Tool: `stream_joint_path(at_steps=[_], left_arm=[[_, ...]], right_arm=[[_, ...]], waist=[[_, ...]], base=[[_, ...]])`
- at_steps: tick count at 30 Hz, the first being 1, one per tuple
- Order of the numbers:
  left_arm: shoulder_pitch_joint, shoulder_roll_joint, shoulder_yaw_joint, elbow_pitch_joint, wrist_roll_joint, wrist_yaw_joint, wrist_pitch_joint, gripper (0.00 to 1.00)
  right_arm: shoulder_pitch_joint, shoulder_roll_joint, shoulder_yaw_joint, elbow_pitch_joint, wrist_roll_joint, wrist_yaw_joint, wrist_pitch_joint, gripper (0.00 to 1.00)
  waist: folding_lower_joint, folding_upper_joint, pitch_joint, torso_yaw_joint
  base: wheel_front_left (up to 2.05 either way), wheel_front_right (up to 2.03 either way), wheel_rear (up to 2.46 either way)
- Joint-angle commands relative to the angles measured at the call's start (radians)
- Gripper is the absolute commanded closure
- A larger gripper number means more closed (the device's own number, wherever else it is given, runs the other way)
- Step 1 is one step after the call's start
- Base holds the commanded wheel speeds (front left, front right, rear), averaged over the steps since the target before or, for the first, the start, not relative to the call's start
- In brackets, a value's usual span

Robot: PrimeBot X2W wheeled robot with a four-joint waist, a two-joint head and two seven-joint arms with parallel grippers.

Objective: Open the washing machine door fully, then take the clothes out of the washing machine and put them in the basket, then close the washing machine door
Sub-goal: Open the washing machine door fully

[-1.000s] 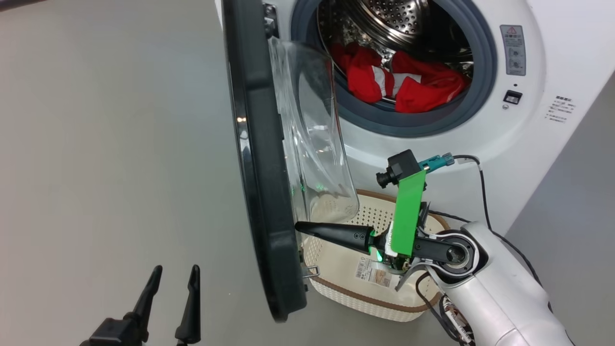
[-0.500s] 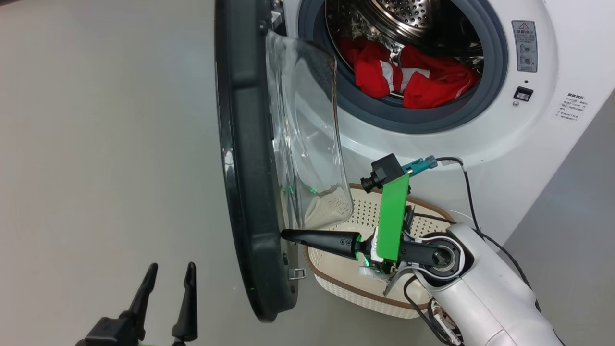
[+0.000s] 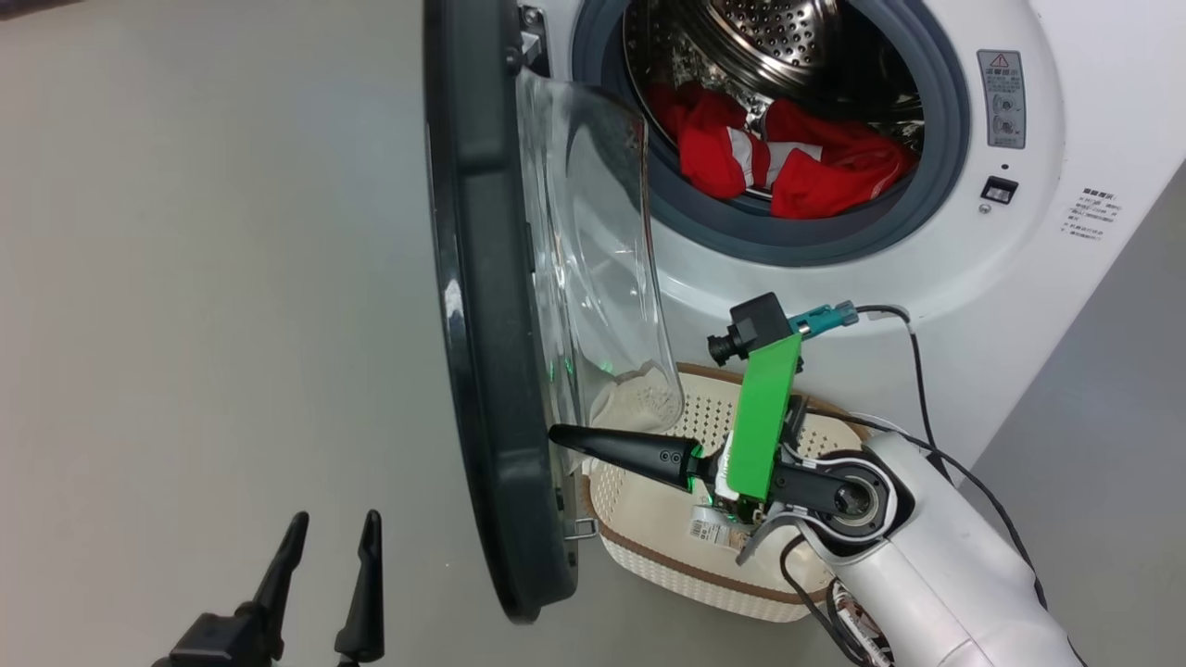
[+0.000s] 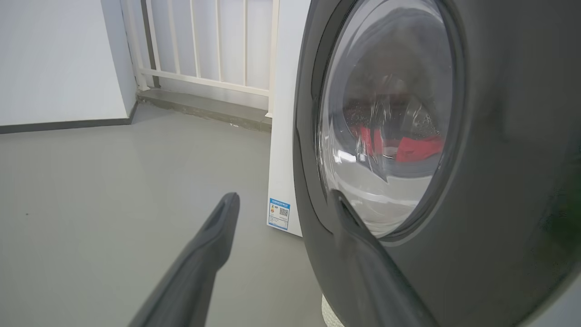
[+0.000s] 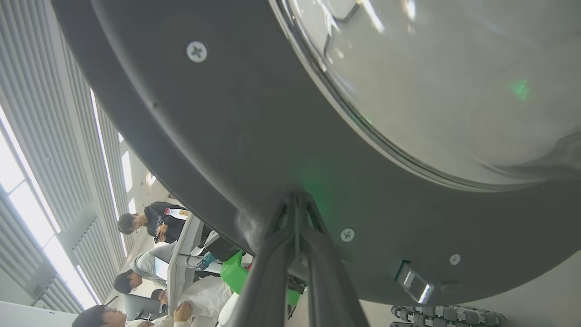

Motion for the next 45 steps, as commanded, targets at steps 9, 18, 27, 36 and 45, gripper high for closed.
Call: stream_joint_path(at_steps=[9, 18, 27, 36, 45], left_arm=[[-0.029, 0.024, 0.032, 0.012, 0.011, -0.007, -0.008, 0.00], [-0.032, 0.024, 0.049, 0.021, 0.013, -0.010, -0.008, 0.00], [-0.023, 0.023, 0.071, 0.021, 0.013, -0.010, -0.008, 0.00], [-0.019, 0.021, 0.091, 0.019, 0.018, -0.010, -0.008, 0.00], [-0.004, 0.020, 0.106, 0.014, 0.024, -0.010, -0.008, 0.00]], right_arm=[[0.074, -0.019, -0.026, -0.016, -0.050, 0.002, -0.108, 0.00], [0.153, -0.102, -0.018, -0.003, -0.144, 0.002, -0.283, 0.00], [0.203, -0.184, 0.055, 0.035, -0.261, 0.002, -0.507, 0.00], [0.200, -0.271, 0.220, 0.034, -0.427, 0.002, -0.779, 0.00], [0.173, -0.293, 0.284, 0.120, -0.585, 0.002, -0.996, 0.00]], waist=[[0.0000, 0.0000, -0.023, -0.022], [0.0000, 0.0000, -0.031, -0.049], [0.0000, 0.0000, -0.034, -0.080], [0.0000, 0.0000, -0.036, -0.097], [0.0000, 0.0000, -0.049, -0.101]], base=[[0.00, 0.00, 0.00], [0.00, 0.00, 0.00], [0.00, 0.00, 0.00], [0.00, 0.00, 0.00], [0.00, 0.00, 0.00]])
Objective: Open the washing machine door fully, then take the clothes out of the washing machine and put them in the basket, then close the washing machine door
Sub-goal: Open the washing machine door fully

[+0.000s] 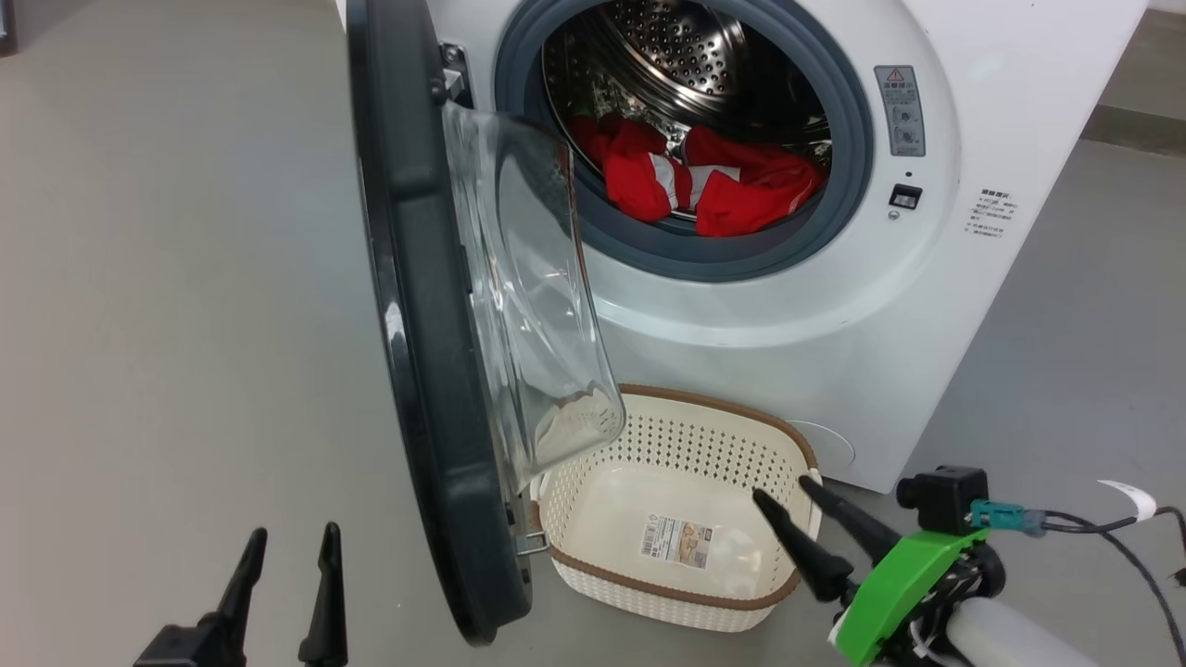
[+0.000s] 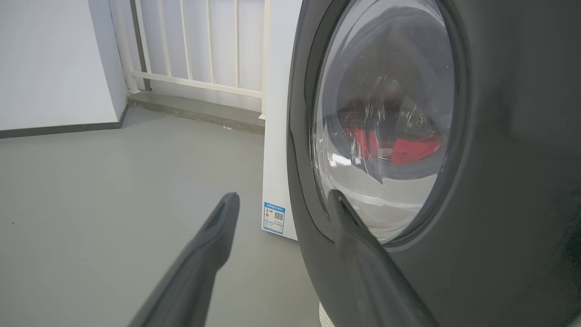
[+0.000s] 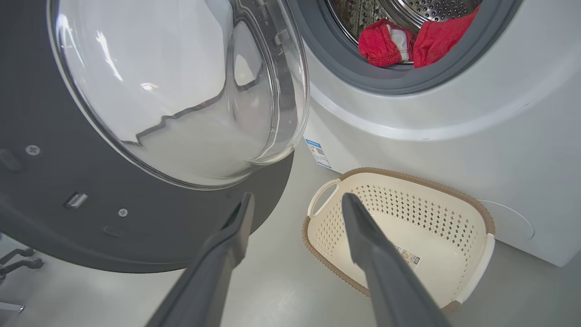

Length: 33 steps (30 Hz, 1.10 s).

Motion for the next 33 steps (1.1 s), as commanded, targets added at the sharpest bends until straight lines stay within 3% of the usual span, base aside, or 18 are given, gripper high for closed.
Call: stream_joint_path(at_steps=[1, 3, 8, 16, 33], left_arm=[[-0.006, 0.015, 0.037, -0.027, 0.007, -0.007, -0.008, 0.00], [-0.004, 0.015, 0.038, -0.028, 0.007, -0.006, -0.008, 0.00], [-0.002, 0.014, 0.040, -0.032, 0.007, -0.007, -0.008, 0.00], [-0.003, 0.013, 0.039, -0.037, 0.008, -0.006, -0.008, 0.00], [0.021, 0.012, 0.031, -0.048, 0.002, 0.007, -0.008, 0.00]], right_arm=[[-0.023, -0.002, -0.033, -0.014, -0.047, 0.002, -0.014, 0.00], [-0.016, 0.007, -0.079, -0.024, -0.075, 0.002, -0.015, 0.00], [0.057, 0.040, -0.248, -0.090, -0.271, 0.002, -0.015, 0.00], [0.162, 0.103, -0.416, -0.205, -0.485, 0.002, -0.016, 0.00], [0.240, 0.162, -0.524, -0.243, -0.592, 0.002, -0.016, 0.00]], waist=[[0.0000, 0.0000, -0.002, 0.000], [0.0000, 0.0000, -0.001, 0.000], [0.0000, 0.0000, 0.002, 0.003], [0.0000, 0.0000, 0.002, 0.006], [0.0000, 0.0000, -0.002, -0.001]], base=[[0.00, 0.00, 0.00], [0.00, 0.00, 0.00], [0.00, 0.00, 0.00], [0.00, 0.00, 0.00], [0.00, 0.00, 0.00]])
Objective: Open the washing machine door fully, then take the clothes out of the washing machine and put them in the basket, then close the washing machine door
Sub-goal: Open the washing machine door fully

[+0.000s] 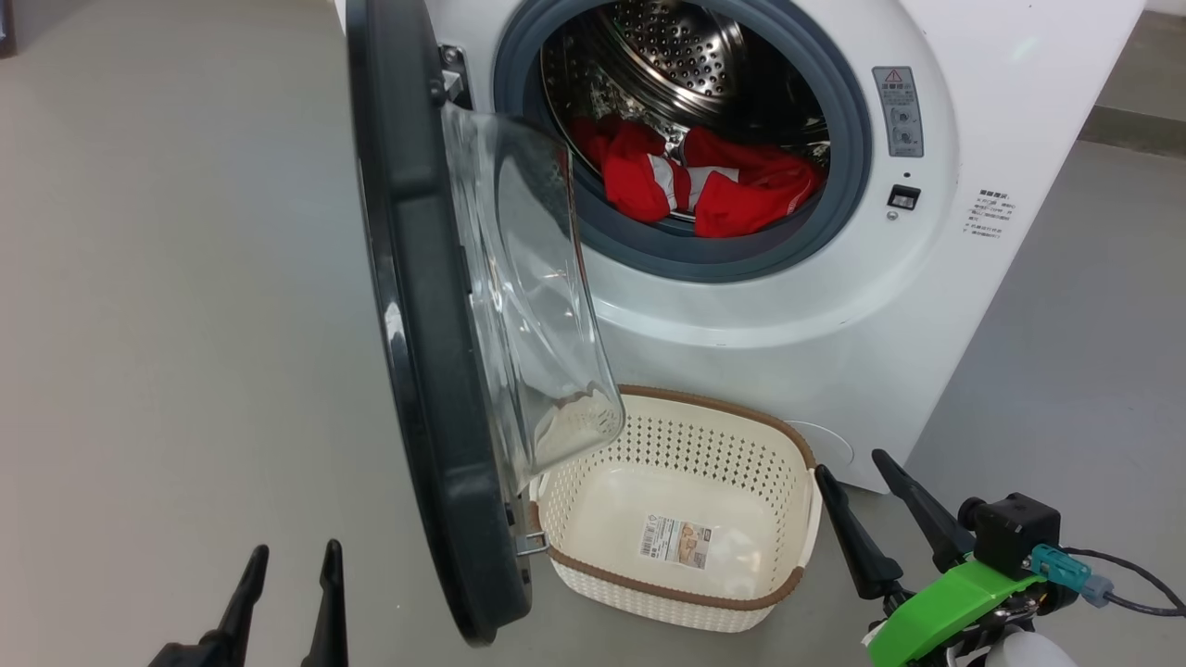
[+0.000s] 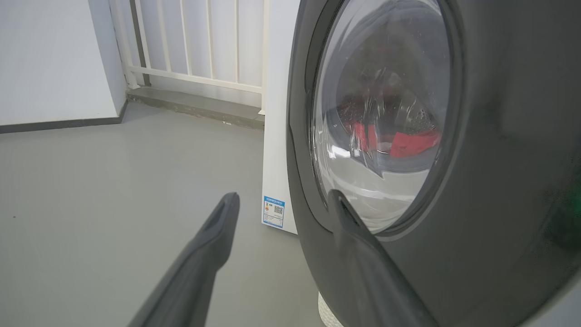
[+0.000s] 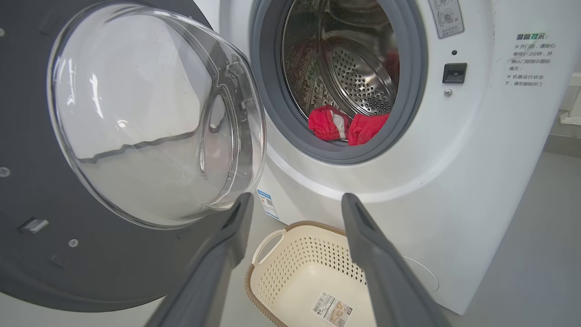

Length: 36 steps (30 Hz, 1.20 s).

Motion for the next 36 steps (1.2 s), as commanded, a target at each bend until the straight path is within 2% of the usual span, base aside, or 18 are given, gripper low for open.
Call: stream_joint_path(at_steps=[1, 19, 20, 21, 22, 29, 33, 36], left_arm=[[-0.016, 0.013, 0.030, -0.027, 0.000, 0.007, -0.008, 0.00], [-0.013, 0.013, 0.044, -0.066, -0.009, 0.009, -0.008, 0.00], [-0.015, 0.013, 0.052, -0.081, -0.014, 0.008, -0.008, 0.15], [-0.019, 0.013, 0.063, -0.100, -0.017, 0.008, -0.008, 0.66], [-0.024, 0.013, 0.074, -0.122, -0.015, 0.008, -0.008, 1.00], [-0.059, 0.013, 0.133, -0.392, -0.006, 0.018, -0.008, 1.00], [-0.063, 0.013, 0.071, -0.545, -0.020, 0.013, -0.008, 1.00], [-0.052, 0.013, -0.013, -0.597, -0.018, 0.002, -0.004, 1.00]], right_arm=[[-0.009, 0.003, 0.017, -0.029, -0.006, 0.002, -0.012, 0.00], [-0.008, 0.006, 0.016, -0.022, -0.012, 0.002, -0.012, 0.00], [-0.007, 0.006, 0.016, -0.022, -0.012, 0.002, -0.012, 0.00], [-0.007, 0.006, 0.015, -0.021, -0.013, 0.002, -0.012, 0.00], [-0.006, 0.006, 0.015, -0.021, -0.014, 0.002, -0.012, 0.00], [-0.004, 0.001, 0.018, -0.021, -0.021, 0.002, -0.012, 0.00], [-0.005, -0.004, 0.015, -0.022, -0.027, 0.002, -0.012, 0.00], [-0.007, -0.005, 0.012, -0.023, -0.034, 0.002, -0.012, 0.00]], waist=[[0.0000, 0.0000, 0.000, 0.000], [0.0000, 0.0000, -0.014, 0.002], [0.0000, 0.0000, -0.014, 0.002], [0.0000, 0.0000, -0.015, 0.002], [0.0000, 0.0000, -0.015, 0.002], [0.0000, 0.0000, -0.018, -0.002], [0.0000, 0.0000, -0.015, -0.001], [0.0000, 0.0000, -0.012, 0.000]], base=[[0.00, 0.00, 0.00], [0.00, 0.00, 0.00], [0.00, 0.00, 0.00], [0.00, 0.00, 0.00], [0.00, 0.00, 0.00], [0.00, 0.00, 0.00], [0.00, 0.00, 0.00], [0.00, 0.00, 0.00]])
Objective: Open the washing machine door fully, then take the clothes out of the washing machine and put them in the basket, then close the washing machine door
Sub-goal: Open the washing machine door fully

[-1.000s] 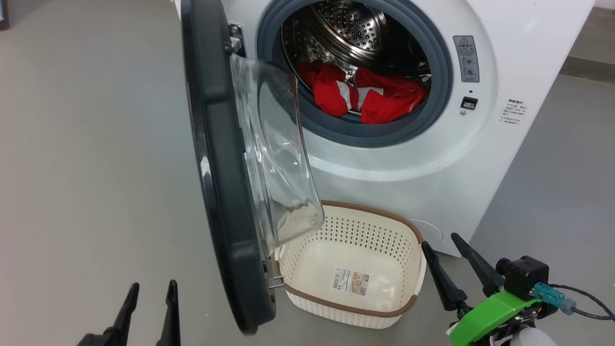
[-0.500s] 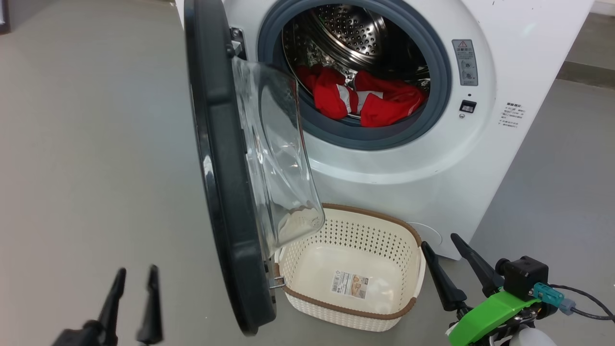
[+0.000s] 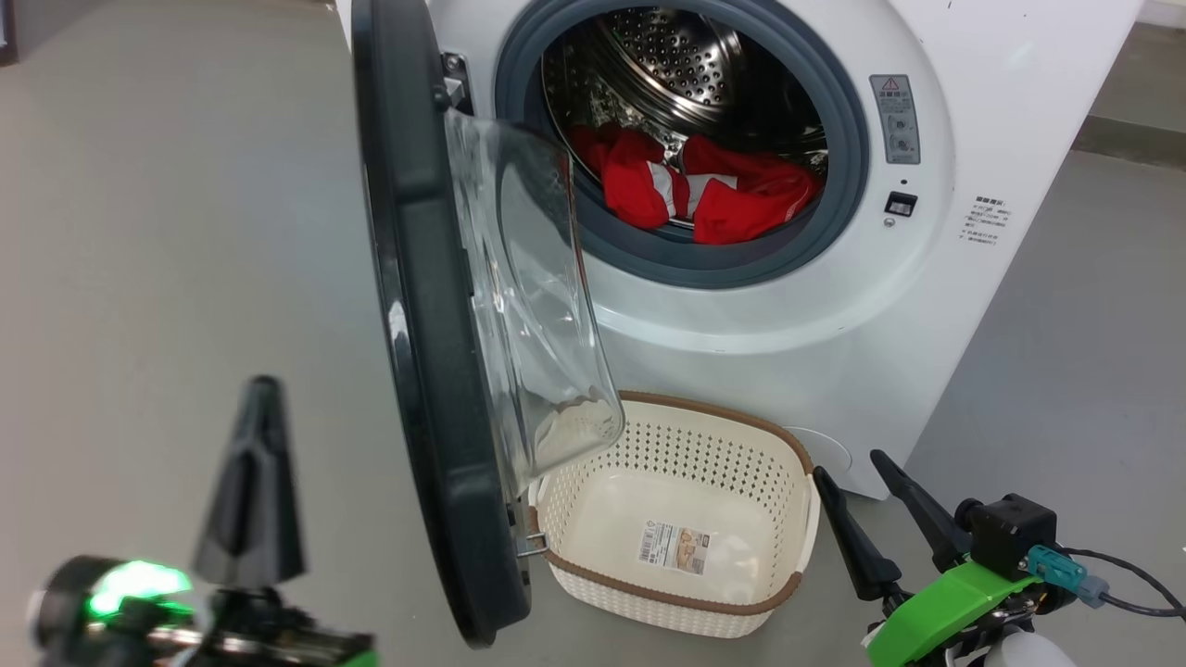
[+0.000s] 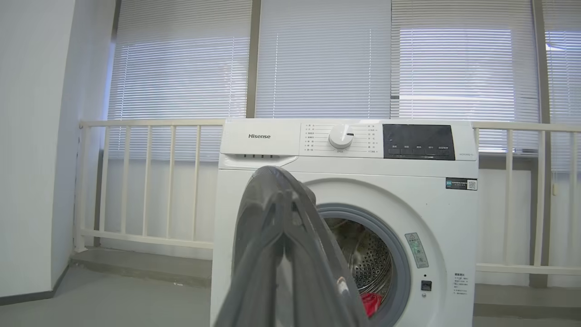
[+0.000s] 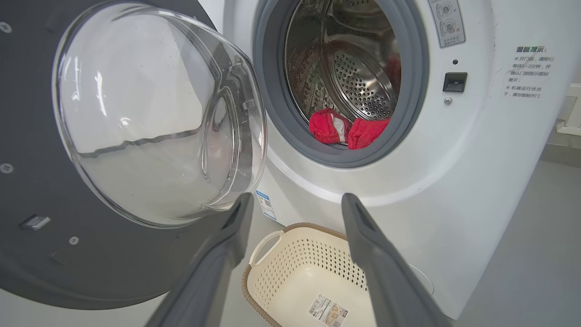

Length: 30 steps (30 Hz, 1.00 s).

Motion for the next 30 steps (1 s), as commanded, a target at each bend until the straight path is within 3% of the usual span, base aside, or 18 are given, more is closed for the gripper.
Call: stream_joint_path(at_steps=[1, 7, 13, 19, 30], left_arm=[[-0.031, 0.012, 0.000, -0.039, -0.003, -0.010, 0.004, 1.00], [0.000, 0.012, -0.190, -0.077, -0.039, -0.019, 0.037, 1.00], [0.029, 0.012, -0.335, -0.019, -0.137, -0.020, 0.059, 1.00], [0.011, 0.016, -0.359, 0.111, -0.208, -0.024, 0.100, 1.00], [-0.012, 0.031, -0.366, 0.300, -0.207, -0.021, 0.109, 1.00]], right_arm=[[-0.008, -0.008, 0.014, -0.023, -0.012, 0.002, -0.012, 0.00], [-0.011, -0.007, 0.014, -0.023, -0.020, 0.002, -0.012, 0.00], [-0.011, -0.006, 0.014, -0.020, -0.027, 0.002, -0.012, 0.00], [-0.017, -0.007, 0.022, -0.009, -0.028, 0.002, -0.012, 0.00], [-0.021, -0.010, 0.025, -0.009, -0.030, 0.002, -0.012, 0.00]], waist=[[0.0000, 0.0000, 0.001, -0.001], [0.0000, 0.0000, 0.002, -0.005], [0.0000, 0.0000, 0.002, -0.008], [0.0000, 0.0000, 0.004, -0.010], [0.0000, 0.0000, 0.005, -0.013]], base=[[0.00, 0.00, 0.00], [0.00, 0.00, 0.00], [0.00, 0.00, 0.00], [0.00, 0.00, 0.00], [0.00, 0.00, 0.00]])
